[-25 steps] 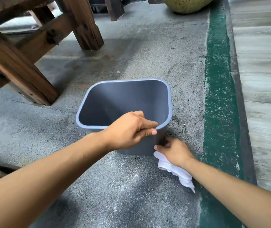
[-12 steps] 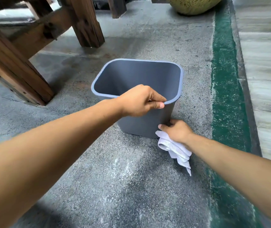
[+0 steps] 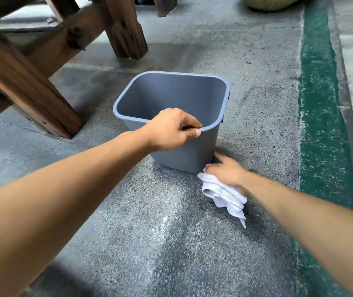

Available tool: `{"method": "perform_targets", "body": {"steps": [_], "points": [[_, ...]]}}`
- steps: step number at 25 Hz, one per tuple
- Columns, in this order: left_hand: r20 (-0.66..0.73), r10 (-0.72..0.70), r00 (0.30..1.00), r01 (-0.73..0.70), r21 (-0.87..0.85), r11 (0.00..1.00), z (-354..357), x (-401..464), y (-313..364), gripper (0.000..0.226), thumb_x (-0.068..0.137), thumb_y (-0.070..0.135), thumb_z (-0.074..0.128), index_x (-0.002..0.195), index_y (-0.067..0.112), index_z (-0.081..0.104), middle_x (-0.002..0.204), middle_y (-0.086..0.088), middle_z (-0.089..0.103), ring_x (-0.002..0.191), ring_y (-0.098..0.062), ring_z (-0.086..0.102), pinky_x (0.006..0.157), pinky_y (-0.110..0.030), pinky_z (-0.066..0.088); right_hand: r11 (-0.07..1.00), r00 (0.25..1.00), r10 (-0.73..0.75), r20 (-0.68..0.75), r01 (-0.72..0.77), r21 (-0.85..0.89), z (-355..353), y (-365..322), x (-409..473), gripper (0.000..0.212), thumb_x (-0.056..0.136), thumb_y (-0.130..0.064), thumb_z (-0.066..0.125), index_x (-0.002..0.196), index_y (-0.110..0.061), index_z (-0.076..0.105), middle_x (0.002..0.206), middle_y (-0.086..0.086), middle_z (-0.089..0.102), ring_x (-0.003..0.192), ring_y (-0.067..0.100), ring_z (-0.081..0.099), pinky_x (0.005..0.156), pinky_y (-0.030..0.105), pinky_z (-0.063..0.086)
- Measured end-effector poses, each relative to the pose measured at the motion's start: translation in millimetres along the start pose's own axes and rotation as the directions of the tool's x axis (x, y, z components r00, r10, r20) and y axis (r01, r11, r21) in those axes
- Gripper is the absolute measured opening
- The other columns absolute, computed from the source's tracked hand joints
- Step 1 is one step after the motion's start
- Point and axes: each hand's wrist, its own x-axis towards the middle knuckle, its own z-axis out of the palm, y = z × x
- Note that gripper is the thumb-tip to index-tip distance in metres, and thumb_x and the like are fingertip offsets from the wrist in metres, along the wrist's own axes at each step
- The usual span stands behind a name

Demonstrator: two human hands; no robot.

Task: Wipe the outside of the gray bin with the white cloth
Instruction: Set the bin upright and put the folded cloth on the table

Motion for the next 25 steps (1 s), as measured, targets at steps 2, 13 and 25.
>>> {"method": "perform_targets", "body": {"steps": [2,13,25], "points": [[-0.088,-0.048,0.995,0.051,0.033,0.998,3,-14,8,0.034,0.093,0.035,0.057,0.12,0.024,0.072,0.109,0.005,0.075,0.108,-0.023,0.062,0.096,-0.041,0.047,0.999,0.997,0.049,-0.059,-0.047,0.026,1,-9,-34,0.071,0.087,-0.03,0.072,0.151,-0.018,0.043,0.128,0.004,0.067,0.117,0.024,0.064,0.106,0.04,0.049],[0.729,-0.538,0.422,0.694,-0.642,-0.325,-50,-227,208,0.052,0.087,0.057,0.064,0.108,0.01,0.069,0.094,-0.006,0.079,0.08,-0.021,0.071,0.074,-0.034,0.057,0.46,0.822,0.503,0.265,-0.515,0.724,28,-112,-350,0.056,0.07,-0.053,0.078,0.106,-0.01,0.073,0.093,0.016,0.071,0.076,0.029,0.067,0.085,0.042,0.052],[0.793,-0.353,0.497,0.553,-0.603,-0.575,-336,-335,285,0.074,0.082,0.046,0.08,0.133,-0.002,0.059,0.111,-0.016,0.077,0.102,-0.029,0.075,0.098,-0.046,0.057,0.781,0.956,0.266,0.126,-0.29,0.553,15,-347,-587,0.06,0.07,-0.024,0.089,0.125,-0.025,0.065,0.118,0.007,0.074,0.104,0.022,0.073,0.088,0.038,0.057]]}}
